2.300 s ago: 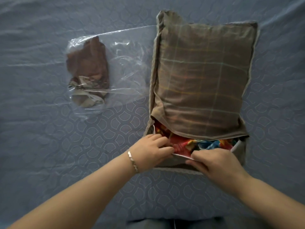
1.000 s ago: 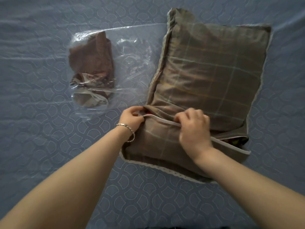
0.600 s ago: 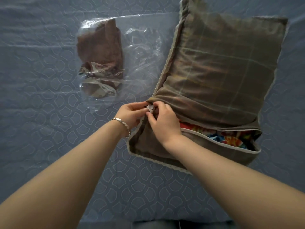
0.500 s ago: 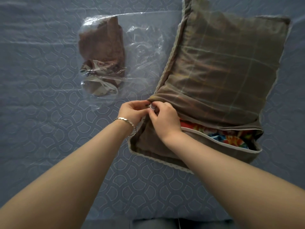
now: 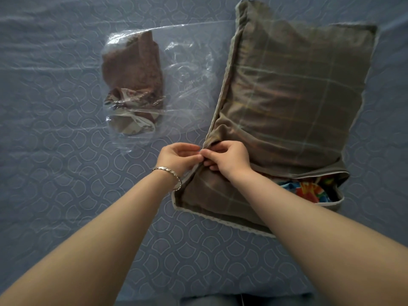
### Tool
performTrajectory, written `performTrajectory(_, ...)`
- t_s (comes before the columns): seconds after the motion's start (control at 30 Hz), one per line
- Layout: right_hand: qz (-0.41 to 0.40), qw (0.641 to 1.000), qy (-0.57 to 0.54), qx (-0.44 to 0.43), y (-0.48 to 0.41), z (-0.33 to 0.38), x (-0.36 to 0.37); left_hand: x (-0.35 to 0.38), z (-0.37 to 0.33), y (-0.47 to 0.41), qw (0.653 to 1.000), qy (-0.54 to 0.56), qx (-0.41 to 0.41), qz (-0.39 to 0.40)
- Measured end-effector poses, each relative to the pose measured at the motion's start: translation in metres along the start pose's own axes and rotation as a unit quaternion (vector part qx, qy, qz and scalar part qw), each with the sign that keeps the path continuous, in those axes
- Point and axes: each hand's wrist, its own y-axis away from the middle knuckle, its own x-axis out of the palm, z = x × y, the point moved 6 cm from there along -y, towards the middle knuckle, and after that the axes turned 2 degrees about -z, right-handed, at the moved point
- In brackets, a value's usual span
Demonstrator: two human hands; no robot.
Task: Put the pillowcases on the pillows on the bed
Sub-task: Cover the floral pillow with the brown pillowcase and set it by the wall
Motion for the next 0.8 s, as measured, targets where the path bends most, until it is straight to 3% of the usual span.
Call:
performTrajectory(0.2, 0.035, 0.998, -0.04, -0.022, 0.005, -0.004, -0.002, 0.01, 0.012, 0.004, 0.98, 0.147, -0.126, 0.037)
performTrajectory(0.4, -0.006, 0.995, -0.089, -0.038, 0.01, -0.008, -0.007, 0.018, 0.017, 0.008, 0.954, 0.229, -0.194, 0.006)
performTrajectory(0.57, 0.003, 0.995, 0.027, -0.093, 0.01, -0.006, -0.007, 0.023, 0.012, 0.011, 0.966, 0.188, -0.175, 0.024)
performTrajectory(0.8, 0.055, 0.987, 0.127, -0.086, 0.003, 0.006, -0.01, 0.018, 0.008, 0.007, 0.986, 0.097, -0.133, -0.001)
